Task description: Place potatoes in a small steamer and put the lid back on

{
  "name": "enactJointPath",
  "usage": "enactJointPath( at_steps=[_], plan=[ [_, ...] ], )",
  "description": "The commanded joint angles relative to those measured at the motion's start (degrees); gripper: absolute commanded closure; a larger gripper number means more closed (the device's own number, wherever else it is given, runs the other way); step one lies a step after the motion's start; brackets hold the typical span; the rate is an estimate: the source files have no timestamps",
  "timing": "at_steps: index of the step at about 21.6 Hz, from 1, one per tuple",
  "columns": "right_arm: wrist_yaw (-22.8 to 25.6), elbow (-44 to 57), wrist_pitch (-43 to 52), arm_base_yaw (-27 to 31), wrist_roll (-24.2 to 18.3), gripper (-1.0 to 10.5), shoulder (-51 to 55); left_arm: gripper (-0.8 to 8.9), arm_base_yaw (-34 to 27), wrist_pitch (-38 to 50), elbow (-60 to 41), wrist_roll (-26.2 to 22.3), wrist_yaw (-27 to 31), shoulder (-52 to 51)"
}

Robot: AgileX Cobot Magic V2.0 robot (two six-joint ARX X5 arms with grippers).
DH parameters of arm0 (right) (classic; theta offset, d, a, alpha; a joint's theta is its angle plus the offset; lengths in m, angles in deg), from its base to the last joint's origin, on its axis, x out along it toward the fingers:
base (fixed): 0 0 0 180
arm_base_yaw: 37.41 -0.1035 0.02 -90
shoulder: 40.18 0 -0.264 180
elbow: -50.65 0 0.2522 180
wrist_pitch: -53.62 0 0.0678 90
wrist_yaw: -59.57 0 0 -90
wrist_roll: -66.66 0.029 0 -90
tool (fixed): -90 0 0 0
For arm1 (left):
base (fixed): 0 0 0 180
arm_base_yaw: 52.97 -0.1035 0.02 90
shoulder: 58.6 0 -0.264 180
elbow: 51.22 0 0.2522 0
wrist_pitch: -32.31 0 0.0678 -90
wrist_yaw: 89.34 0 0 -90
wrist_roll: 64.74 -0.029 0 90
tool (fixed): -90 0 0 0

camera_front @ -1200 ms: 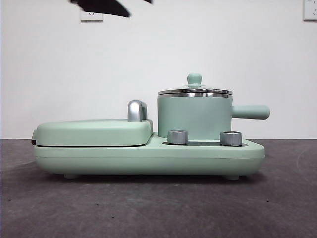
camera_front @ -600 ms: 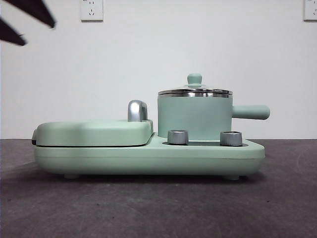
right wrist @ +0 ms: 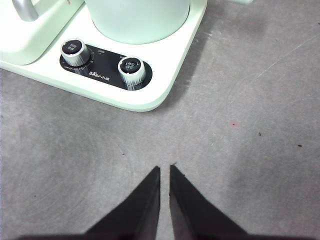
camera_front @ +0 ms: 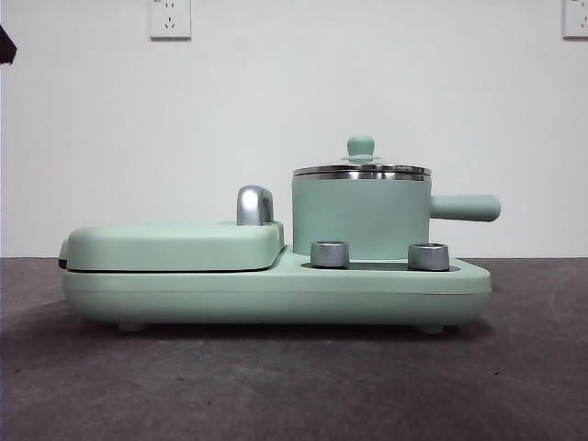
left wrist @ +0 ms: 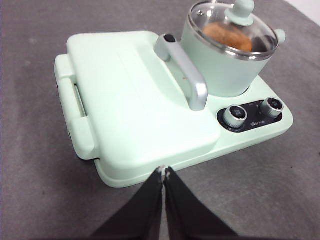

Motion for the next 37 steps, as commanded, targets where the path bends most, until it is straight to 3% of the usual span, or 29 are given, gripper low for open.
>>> enactJointPath(
  at_steps=[1,3,5,11,14,16,29,34,37],
  plan=[
    [0.2,-0.5,0.6,-0.3,0.4,9.2,-0.2,8.08,0.2,0.7,0.3,0.2,0.1,0.1],
    [0.2,-0.5,0.6,-0.3,0.4,9.2,-0.2,8.07,0.2,0.6,0.3,0.2,0.1,0.1],
    [0.2,-0.5,0.6,-0.3,0.4,9.2,-0.2,8.07,-1.1,1.2,-0.6,-6.4,0.3,-2.1],
    [0.2,-0.5,0.6,-0.3,0.4,9.2,-0.2,8.07,-20.1,18.4,-24.3,-6.9,0.9,-21.1],
    [0.2,-0.5,0.6,-0.3,0.4,9.2,-0.2,8.07,-25.0,21.7,-33.8,-6.1,1.0,-29.4],
    [0.2,-0.5,0.7,-0.3,0.4,9.2,-0.2,8.07,-25.8,24.3,-38.3,-5.9,1.0,-31.9],
    [0.8,-0.6,2.8,-0.3,0.2,9.2,-0.1,8.07,-25.7,23.7,-38.1,-6.0,1.3,-31.0],
    [4.6,4.2,16.2,2.0,-9.6,9.2,4.4,8.07,-25.7,23.8,-38.1,-6.0,1.3,-31.0],
    [4.5,19.4,29.1,8.5,-9.8,9.2,13.9,8.07,-25.7,23.8,-38.1,-6.0,1.4,-31.0]
  ],
)
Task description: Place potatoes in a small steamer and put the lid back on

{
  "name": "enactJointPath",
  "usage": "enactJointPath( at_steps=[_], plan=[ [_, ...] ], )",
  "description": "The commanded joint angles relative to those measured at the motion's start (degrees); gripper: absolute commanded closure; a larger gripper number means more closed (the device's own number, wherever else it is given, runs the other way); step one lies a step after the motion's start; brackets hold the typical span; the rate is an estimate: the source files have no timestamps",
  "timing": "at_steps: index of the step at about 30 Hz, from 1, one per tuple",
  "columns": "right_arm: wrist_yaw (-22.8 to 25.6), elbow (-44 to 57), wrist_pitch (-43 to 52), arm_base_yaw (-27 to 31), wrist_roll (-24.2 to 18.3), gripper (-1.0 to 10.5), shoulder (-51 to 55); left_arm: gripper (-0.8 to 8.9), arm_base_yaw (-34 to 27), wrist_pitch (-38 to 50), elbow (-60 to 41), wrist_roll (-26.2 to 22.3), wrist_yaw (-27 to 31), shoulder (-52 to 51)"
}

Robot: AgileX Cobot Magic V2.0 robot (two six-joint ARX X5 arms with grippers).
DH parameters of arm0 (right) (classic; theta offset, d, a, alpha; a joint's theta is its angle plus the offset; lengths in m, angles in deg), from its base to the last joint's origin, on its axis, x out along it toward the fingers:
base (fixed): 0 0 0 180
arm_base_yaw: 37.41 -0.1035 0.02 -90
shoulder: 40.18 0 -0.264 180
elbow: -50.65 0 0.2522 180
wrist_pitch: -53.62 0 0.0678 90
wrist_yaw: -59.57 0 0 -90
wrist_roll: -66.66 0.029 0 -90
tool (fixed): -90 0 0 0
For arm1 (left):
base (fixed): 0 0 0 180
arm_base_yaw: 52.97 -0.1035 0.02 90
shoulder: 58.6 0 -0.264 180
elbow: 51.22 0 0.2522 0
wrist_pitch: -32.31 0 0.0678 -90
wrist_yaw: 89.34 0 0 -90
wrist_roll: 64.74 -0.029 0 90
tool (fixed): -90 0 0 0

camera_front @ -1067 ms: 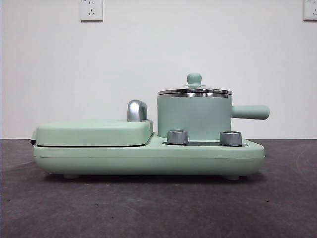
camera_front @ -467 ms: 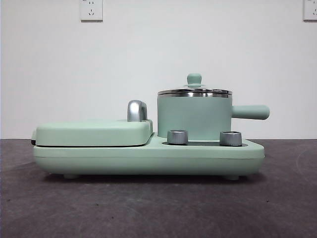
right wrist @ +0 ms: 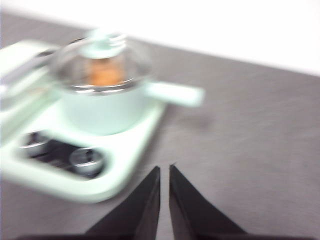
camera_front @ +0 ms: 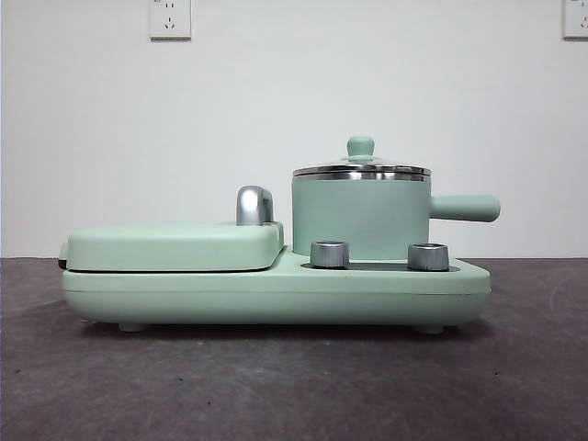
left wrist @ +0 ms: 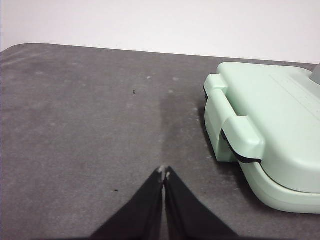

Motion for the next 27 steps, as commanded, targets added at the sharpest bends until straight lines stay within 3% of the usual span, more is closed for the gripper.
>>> enactJointPath(
  at_steps=[1,8,12,27],
  plan=[
    [0.0,10.7,7.4,3.4,-1.4,9.2,5.5,8.07,0.0,0.7,-1.0,-0.1,0.1,0.0],
    [-3.5,26.3,14.3,13.4,-1.1,9.2,18.4,8.07,0.0,0.7,-1.0,-0.1,0.1,0.0],
    [-5.1,28.6,16.9,17.5,-0.1,9.2,18.1,8.07,0.0,0.7,-1.0,-0.1,0.1,0.0],
    [-4.5,28.6,18.1,19.0,0.4,9.2,18.1,8.07,0.0,0.7,-1.0,-0.1,0.1,-0.1]
  ],
)
